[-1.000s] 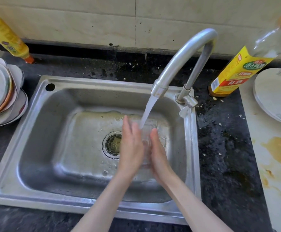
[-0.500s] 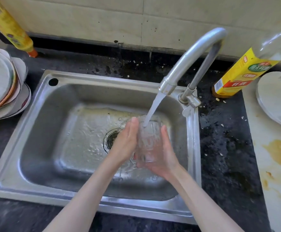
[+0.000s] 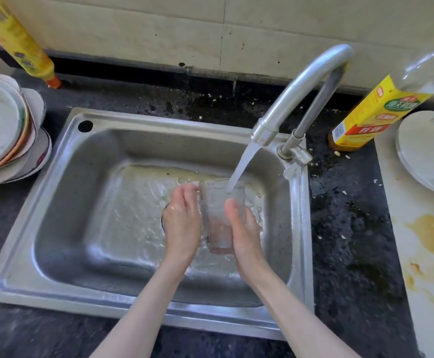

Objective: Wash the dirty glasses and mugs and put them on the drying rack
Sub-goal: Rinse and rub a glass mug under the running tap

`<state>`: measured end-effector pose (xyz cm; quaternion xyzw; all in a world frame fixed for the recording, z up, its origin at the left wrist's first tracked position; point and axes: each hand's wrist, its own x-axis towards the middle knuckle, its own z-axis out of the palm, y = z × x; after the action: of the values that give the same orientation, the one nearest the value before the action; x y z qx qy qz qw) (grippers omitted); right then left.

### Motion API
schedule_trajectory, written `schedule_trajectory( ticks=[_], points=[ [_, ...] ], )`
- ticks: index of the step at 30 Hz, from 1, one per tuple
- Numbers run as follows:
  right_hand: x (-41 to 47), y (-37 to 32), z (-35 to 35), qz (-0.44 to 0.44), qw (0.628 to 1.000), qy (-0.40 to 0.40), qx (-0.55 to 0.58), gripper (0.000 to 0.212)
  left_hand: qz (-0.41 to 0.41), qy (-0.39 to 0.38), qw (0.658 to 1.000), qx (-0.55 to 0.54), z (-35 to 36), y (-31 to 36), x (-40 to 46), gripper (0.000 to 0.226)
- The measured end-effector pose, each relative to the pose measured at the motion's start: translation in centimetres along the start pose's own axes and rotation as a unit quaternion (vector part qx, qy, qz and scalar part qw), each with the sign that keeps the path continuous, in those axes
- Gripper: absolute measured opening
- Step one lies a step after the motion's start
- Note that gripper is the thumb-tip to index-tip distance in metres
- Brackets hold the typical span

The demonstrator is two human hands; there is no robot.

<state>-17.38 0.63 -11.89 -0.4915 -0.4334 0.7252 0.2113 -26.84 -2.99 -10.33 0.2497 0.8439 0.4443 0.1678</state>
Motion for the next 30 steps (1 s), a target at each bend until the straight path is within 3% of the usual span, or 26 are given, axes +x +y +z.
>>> schedule_trajectory(
  ticks=[5,10,12,15,17,20,23,26,30],
  points=[
    [1.7,1.1,-0.8,0.058,0.998,0.035,0.01,0.09,0.083,-0.112,0.973,0.183,0.2,-1.4,-1.2,0.034],
    [1.6,0.9,-1.1,0.107,0.994,0.025,-0.024,0.091,0.105,-0.165,0.976,0.099,-0.3,-1.2,-1.8,0.019],
    [1.2,1.1,-0.9,0.156,0.986,0.011,0.049,0.087,0.138,-0.196,0.966,0.091,-0.3,-0.3,-2.7,0.012],
    [1.2,0.7,-1.2,0.16,0.98,-0.023,0.115,0.089,0.156,-0.24,0.951,0.12,-0.5,0.8,-2.7,0.016],
    [1.3,0.5,-1.6,0.123,0.985,-0.032,0.116,0.089,0.086,-0.26,0.959,0.07,-0.8,2.1,-2.2,0.035],
    [1.1,0.1,-2.0,0.029,0.987,-0.043,0.153,0.069,-0.086,-0.263,0.956,-0.102,-1.2,3.1,-1.3,0.046],
    [1.1,0.0,-2.0,-0.008,0.982,-0.027,0.184,0.059,-0.124,-0.245,0.946,-0.172,-1.2,1.4,-0.5,0.048],
    [1.6,-0.1,-1.9,0.029,0.978,-0.017,0.205,0.057,-0.127,-0.251,0.943,-0.177,-1.2,0.1,-0.7,0.032],
    [1.7,-0.6,-1.9,0.217,0.94,-0.002,0.262,0.064,-0.086,-0.264,0.931,-0.236,-1.8,0.0,-1.0,0.025]
  ],
)
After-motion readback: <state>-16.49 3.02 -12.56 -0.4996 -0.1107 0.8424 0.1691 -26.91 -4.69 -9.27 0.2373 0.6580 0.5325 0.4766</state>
